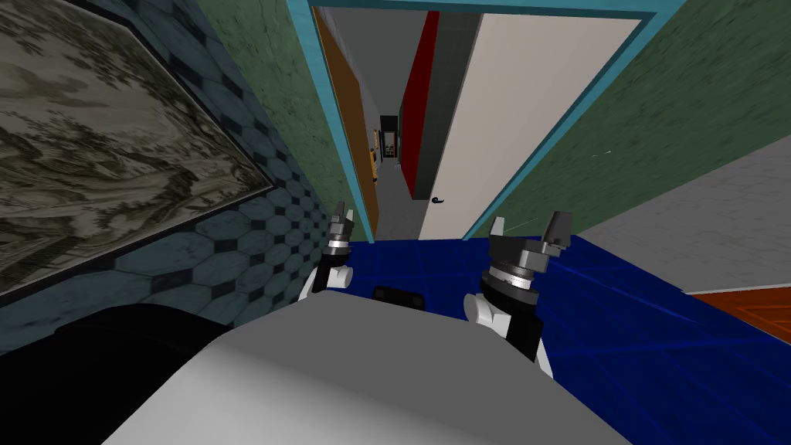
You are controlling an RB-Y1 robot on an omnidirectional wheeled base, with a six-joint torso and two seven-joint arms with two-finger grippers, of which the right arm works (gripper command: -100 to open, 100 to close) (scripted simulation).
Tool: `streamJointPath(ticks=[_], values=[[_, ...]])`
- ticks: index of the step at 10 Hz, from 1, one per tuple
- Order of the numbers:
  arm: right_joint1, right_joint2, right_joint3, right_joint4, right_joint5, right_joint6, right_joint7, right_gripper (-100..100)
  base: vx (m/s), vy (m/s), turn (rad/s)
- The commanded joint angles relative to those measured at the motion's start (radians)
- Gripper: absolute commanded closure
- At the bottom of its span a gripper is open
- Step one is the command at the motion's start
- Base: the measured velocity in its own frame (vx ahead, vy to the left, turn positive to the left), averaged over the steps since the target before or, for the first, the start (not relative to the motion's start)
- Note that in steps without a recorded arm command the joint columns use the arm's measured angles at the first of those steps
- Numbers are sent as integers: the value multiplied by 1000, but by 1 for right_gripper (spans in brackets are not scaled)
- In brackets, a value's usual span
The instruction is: Push the door open
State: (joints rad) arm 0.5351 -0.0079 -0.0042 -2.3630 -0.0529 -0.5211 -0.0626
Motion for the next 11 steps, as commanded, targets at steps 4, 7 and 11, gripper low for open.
streamJointPath(ticks=[4, 7, 11], values=[[-33, -14, -1, 85, 14, -16, -11, -100, 110, -19, 2], [-57, -23, -1, 145, 24, -27, -19, -100, 87, -19, 1], [-95, -35, -2, 243, 40, -45, -31, -100, 86, -27, 2]])
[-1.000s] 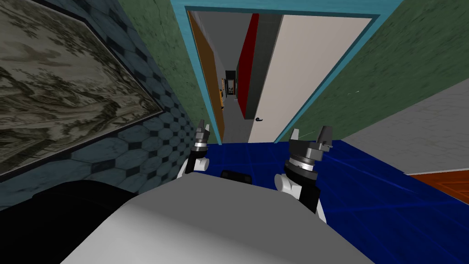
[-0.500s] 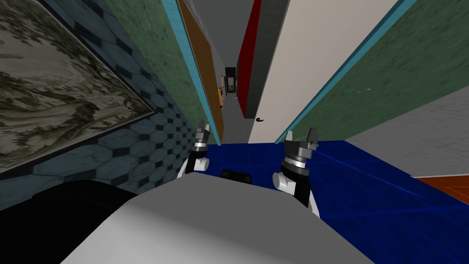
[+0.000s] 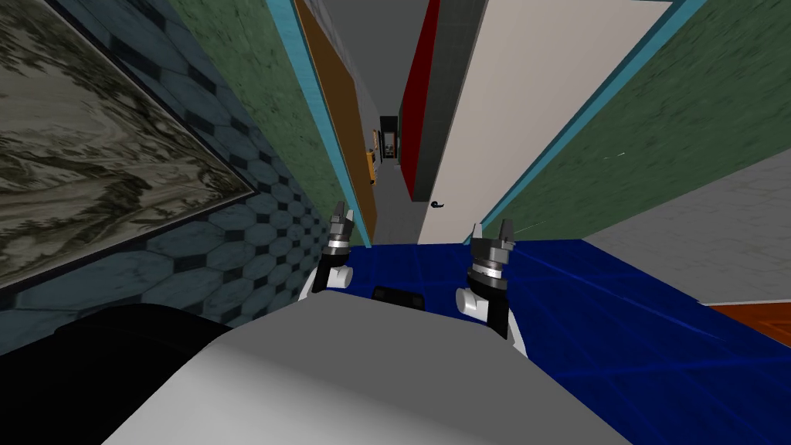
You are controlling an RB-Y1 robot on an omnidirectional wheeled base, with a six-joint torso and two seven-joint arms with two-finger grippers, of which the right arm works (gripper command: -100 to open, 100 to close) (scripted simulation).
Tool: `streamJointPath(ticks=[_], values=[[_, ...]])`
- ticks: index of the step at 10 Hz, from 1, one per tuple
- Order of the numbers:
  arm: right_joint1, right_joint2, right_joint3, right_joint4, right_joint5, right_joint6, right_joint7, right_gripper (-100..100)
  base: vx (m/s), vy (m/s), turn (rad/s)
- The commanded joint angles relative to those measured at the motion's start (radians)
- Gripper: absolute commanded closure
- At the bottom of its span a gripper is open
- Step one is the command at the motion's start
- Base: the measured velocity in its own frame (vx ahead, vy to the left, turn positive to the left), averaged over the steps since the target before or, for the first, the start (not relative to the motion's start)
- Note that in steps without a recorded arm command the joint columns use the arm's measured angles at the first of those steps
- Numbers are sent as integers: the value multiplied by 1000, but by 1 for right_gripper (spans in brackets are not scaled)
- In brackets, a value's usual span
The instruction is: Push the door open
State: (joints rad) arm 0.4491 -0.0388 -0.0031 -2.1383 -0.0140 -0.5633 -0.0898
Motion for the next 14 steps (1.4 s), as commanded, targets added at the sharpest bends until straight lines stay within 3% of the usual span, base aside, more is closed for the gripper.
streamJointPath(ticks=[1, 4, 5, 9, 12, 14], values=[[-19, -7, -4, 44, 6, -8, -7, -100, 107, -30, 4], [-54, -17, -4, 128, 20, -24, -19, -100, 101, -40, 4], [-54, -17, -4, 134, 20, -24, -19, -100, 61, -15, 1], [-105, -29, -6, 256, 42, -48, -36, -100, 85, -29, 2], [-118, -32, -6, 298, 48, -55, -40, -100, 54, -23, 1], [-145, -37, -7, 366, 59, -68, -49, -100, 55, -32, 2]])
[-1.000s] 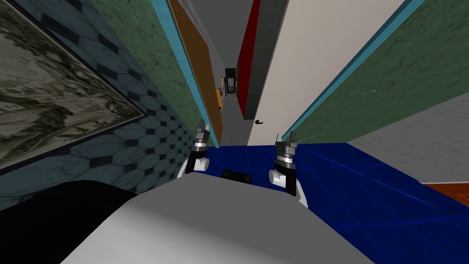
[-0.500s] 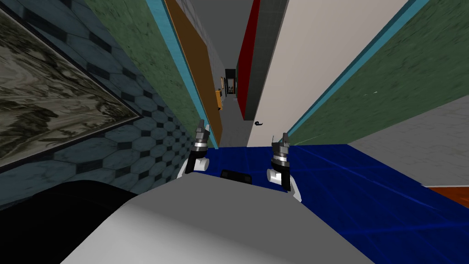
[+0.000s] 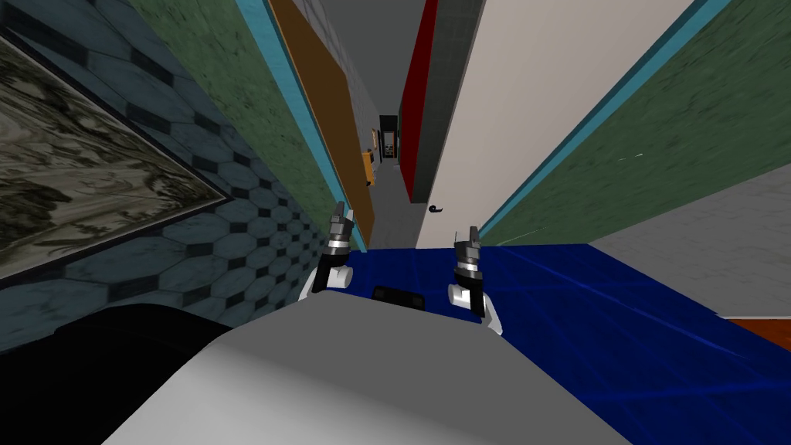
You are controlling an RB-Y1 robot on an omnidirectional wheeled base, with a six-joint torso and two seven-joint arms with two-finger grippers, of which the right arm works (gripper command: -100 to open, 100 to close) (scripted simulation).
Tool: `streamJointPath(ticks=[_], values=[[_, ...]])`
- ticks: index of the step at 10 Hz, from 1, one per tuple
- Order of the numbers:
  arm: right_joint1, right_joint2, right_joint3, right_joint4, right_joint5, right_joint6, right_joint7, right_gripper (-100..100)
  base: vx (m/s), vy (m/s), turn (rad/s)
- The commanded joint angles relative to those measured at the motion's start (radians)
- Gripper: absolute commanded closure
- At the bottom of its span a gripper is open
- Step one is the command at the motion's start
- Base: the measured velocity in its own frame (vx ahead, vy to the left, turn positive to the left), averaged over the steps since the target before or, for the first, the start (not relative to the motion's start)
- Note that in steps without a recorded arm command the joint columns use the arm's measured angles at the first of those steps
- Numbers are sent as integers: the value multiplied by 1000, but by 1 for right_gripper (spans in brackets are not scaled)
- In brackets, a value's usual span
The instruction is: Push the door open
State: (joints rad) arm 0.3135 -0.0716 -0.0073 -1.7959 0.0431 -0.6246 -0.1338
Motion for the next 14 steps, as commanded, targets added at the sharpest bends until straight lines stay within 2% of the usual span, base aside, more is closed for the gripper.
streamJointPath(ticks=[1, 2, 4, 5, 7, 8, 12, 13, 14], values=[[-24, -7, -3, 50, 8, -13, -10, -100, 94, -29, 5], [-24, -7, -3, 62, 8, -13, -10, -100, 69, -20, 3], [-52, -12, -3, 124, 20, -27, -19, -100, 76, -27, 1], [-52, -12, -3, 135, 20, -27, -19, -100, 63, -22, 4], [-81, -17, -4, 199, 33, -40, -28, -100, 63, -38, 2], [-81, -17, -4, 209, 33, -40, -28, -100, 56, -29, 5], [-139, -26, -6, 346, 57, -68, -48, -100, 78, -34, 3], [-139, -26, -6, 359, 57, -68, -48, -100, 81, -28, 3], [-154, -28, -6, 395, 64, -75, -52, -100, 70, -31, -3]])
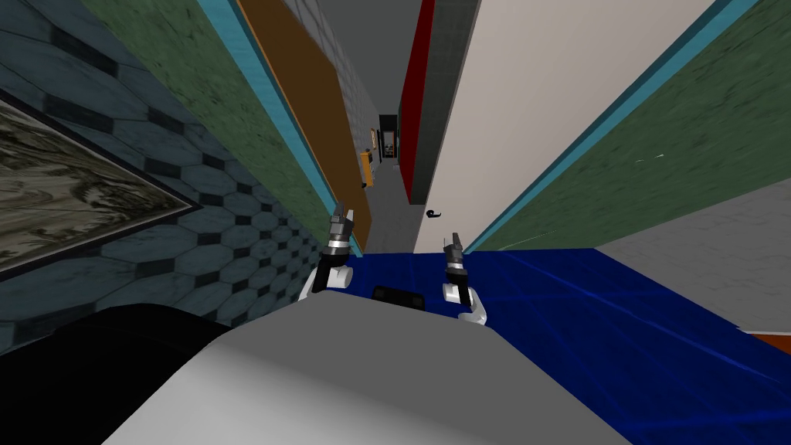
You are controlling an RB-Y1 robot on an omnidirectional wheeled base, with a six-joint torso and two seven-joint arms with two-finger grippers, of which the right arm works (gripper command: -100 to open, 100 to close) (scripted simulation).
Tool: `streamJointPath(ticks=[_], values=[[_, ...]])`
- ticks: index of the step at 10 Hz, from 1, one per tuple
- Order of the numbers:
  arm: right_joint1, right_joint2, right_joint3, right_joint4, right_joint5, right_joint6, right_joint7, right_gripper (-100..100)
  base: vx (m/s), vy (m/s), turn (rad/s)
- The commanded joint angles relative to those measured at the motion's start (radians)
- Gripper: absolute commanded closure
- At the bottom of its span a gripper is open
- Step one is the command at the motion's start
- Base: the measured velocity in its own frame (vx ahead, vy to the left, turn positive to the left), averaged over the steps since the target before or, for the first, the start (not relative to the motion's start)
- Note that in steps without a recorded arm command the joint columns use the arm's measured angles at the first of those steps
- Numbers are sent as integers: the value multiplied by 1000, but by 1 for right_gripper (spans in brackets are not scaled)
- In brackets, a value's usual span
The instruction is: Push the door open
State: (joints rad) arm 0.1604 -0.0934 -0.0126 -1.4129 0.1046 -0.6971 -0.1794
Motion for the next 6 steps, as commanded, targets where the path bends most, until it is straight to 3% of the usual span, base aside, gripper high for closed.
streamJointPath(ticks=[1, 6], values=[[-15, -8, -1, 50, 8, -9, -12, -100, 84, -31, 6], [-72, -14, -2, 197, 32, -36, -30, -100, 77, -33, 3]])
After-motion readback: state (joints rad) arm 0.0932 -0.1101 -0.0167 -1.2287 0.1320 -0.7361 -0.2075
